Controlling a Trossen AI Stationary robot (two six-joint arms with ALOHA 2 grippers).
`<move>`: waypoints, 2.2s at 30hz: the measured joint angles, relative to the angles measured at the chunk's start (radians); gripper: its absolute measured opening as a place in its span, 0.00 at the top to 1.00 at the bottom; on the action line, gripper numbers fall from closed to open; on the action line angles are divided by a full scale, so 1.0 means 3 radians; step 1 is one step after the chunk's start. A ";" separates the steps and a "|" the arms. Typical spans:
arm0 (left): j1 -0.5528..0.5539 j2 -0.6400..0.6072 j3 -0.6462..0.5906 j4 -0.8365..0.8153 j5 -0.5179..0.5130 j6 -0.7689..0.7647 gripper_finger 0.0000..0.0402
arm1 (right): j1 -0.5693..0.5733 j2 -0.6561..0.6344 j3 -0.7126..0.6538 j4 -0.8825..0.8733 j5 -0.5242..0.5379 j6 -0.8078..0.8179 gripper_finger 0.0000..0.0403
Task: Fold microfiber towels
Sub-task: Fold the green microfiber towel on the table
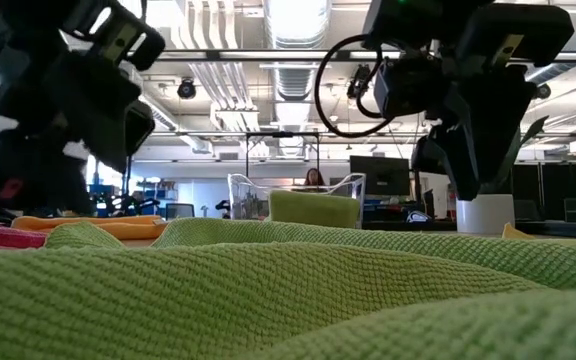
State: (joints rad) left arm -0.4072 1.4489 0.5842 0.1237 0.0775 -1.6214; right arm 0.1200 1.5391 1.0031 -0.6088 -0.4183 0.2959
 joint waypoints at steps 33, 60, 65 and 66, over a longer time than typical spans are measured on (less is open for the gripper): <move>-0.0044 0.0494 0.0048 0.0347 -0.0489 -0.0068 0.61 | -0.0226 0.0000 -0.0512 0.1121 0.0426 0.0395 0.60; -0.0039 0.0488 0.0069 0.0372 -0.0642 -0.0039 0.89 | -0.0148 0.0410 -0.0730 0.1815 -0.0024 0.0564 0.79; -0.0039 0.0486 0.0069 0.0375 -0.0649 0.0077 0.94 | -0.0146 0.0416 -0.0722 0.1783 -0.0003 0.0624 0.96; -0.0039 0.0486 0.0069 0.0377 -0.0651 0.0105 0.95 | -0.0146 0.0414 -0.0706 0.1776 -0.0001 0.0625 0.97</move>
State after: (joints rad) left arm -0.4191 1.5948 0.6048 0.2367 -0.1178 -1.5898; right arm 0.0761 1.6633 0.7913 -0.0761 -0.4186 0.4833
